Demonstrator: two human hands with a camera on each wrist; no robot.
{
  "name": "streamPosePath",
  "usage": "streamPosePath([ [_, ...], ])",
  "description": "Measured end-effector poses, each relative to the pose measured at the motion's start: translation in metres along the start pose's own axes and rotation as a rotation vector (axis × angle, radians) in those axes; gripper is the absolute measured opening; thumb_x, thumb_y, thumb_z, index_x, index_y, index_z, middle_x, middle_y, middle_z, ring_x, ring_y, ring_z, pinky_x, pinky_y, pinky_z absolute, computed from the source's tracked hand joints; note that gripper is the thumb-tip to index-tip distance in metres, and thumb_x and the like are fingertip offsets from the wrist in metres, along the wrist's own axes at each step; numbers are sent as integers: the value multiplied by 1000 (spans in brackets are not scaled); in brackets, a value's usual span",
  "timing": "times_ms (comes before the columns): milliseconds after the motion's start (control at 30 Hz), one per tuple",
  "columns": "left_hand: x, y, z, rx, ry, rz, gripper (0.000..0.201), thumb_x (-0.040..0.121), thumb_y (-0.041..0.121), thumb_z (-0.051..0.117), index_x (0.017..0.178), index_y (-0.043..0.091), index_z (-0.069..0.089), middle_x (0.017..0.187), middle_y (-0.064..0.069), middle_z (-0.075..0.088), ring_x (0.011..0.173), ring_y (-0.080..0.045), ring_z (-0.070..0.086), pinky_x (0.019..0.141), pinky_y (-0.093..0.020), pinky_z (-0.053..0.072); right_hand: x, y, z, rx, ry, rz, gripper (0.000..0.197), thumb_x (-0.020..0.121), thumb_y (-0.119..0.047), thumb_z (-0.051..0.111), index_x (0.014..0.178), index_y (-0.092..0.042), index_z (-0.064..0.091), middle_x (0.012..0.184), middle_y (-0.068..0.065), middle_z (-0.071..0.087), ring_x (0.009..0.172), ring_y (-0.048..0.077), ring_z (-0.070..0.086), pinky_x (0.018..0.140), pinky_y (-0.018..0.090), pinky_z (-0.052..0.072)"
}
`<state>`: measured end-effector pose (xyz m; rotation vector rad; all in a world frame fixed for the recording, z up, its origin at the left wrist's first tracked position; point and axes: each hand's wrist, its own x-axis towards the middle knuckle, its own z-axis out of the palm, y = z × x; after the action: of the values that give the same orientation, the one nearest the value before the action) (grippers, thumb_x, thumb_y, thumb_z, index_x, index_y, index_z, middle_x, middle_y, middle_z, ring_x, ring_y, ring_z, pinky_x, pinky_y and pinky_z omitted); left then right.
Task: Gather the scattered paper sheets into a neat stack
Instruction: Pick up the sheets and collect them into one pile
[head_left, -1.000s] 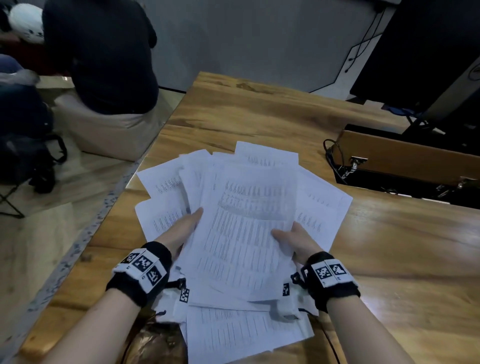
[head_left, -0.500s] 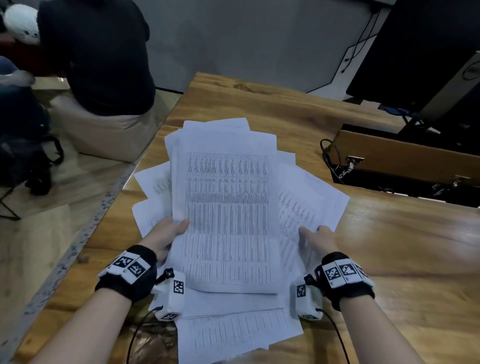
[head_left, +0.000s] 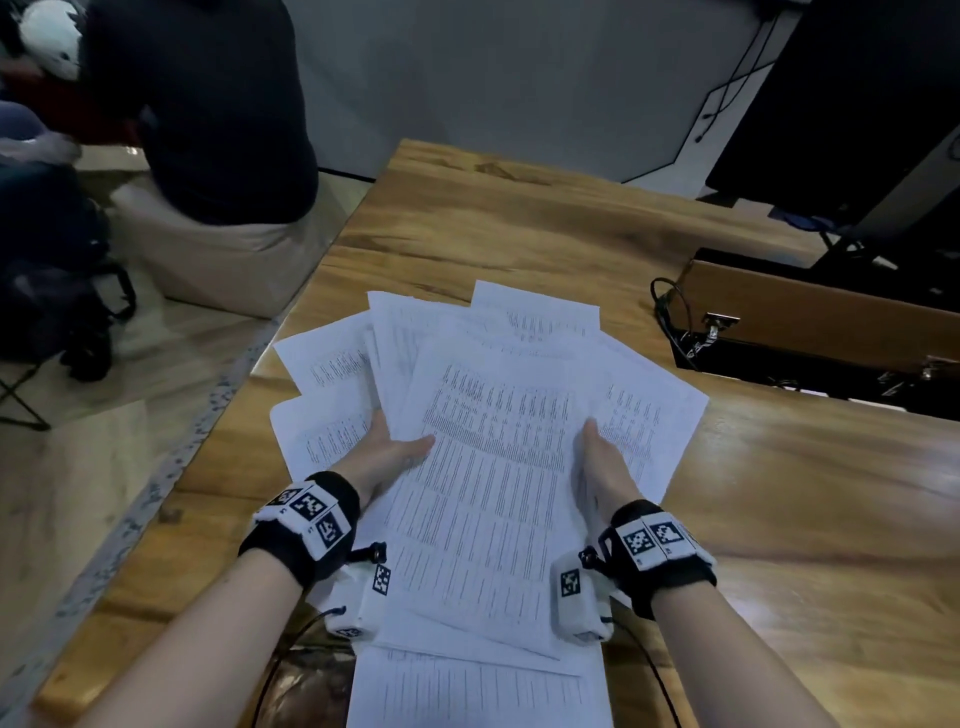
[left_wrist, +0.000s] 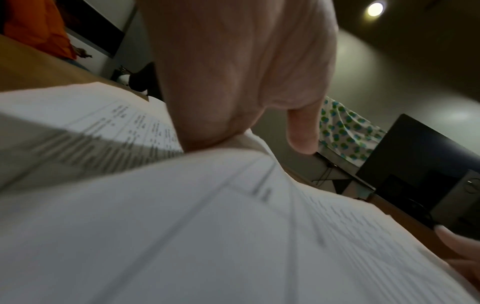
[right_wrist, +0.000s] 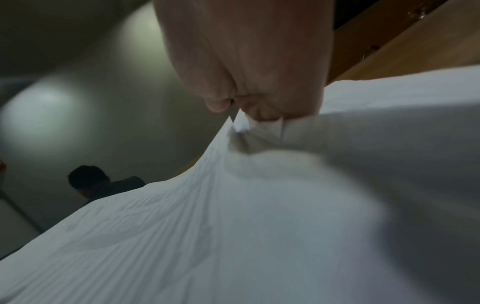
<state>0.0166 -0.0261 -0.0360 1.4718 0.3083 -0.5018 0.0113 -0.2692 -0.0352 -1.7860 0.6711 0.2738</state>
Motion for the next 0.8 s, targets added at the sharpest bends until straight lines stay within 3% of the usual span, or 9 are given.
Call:
streamPosePath([
  [67,2,-4,1,9,23,13,82,83,9,66,145,24,15,139,-5,46,124,-26,49,109,-43,37,-3,8,7,-3,-21,-8,72,93,-55,30,141,-2,34,121,11,54,117,26,50,105,44,38],
  [100,1,-5,2,18,25,18,85,81,9,68,146,24,15,141,-7,46,125,-27,48,109,-47,36,-7,9,10,20,-26,-19,66,93,-48,39,141,-3,35,132,9,52,122,29,49,108,46,35],
  [200,-3,-4,2,8,36,66,74,84,0,62,144,20,24,132,-7,53,122,-29,51,106,-49,39,-6,16,5,83,-66,-43,39,89,-19,57,125,-4,52,114,10,66,97,25,64,87,40,52],
  [333,-16,0,3,-56,5,188,46,87,-7,53,128,13,46,111,-6,65,106,-26,62,86,-37,54,-15,17,-15,233,-32,-142,37,85,-15,66,117,-5,52,103,8,66,81,14,64,48,15,51],
  [400,-22,2,1,-105,-41,223,44,87,-7,52,125,15,49,109,-6,67,101,-23,65,78,-30,57,-15,20,-25,315,-45,-202,57,77,-24,74,124,-8,47,114,9,62,91,14,63,58,16,55],
  [500,-21,2,-1,-145,-72,193,47,86,-7,52,128,14,48,111,-9,66,100,-26,64,77,-32,58,-15,16,-28,332,-95,-234,85,63,-39,82,132,-10,42,124,8,60,107,21,62,87,34,55],
  [600,-17,5,-2,-118,-113,137,55,81,0,61,132,13,45,124,-15,62,110,-31,61,87,-42,53,-20,7,-23,369,-166,-254,46,83,-13,66,126,-6,51,117,10,65,101,19,66,79,27,57],
  [667,-15,7,-1,-74,-129,106,52,83,0,59,132,15,45,127,-14,60,115,-32,58,94,-45,48,-22,4,-19,355,-190,-265,34,85,-1,61,118,-5,54,107,8,68,92,18,68,71,25,58],
  [800,-13,4,-2,-32,-56,66,49,85,0,59,130,16,49,124,-10,63,115,-30,59,102,-51,43,-17,10,-7,205,-184,-216,38,82,-3,66,119,-4,56,106,14,70,95,29,69,83,46,55],
])
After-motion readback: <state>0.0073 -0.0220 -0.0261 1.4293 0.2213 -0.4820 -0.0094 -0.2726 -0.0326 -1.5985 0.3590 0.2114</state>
